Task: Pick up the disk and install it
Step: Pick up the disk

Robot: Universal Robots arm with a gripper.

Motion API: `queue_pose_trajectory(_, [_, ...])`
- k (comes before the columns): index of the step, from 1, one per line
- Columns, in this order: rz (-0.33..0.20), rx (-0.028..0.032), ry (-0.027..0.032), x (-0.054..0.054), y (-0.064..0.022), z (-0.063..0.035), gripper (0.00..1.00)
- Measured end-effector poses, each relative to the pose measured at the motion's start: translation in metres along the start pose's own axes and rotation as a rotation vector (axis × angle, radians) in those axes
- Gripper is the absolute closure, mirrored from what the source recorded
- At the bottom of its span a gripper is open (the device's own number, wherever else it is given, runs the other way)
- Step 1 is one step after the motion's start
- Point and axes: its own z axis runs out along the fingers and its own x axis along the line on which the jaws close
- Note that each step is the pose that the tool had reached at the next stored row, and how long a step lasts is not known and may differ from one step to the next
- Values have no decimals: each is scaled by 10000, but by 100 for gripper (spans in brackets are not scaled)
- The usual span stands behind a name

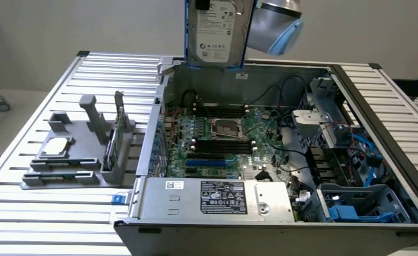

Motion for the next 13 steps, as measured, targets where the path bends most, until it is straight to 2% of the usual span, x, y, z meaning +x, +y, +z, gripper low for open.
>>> queue_pose_trajectory(13, [-1,-1,1,252,-415,2,68])
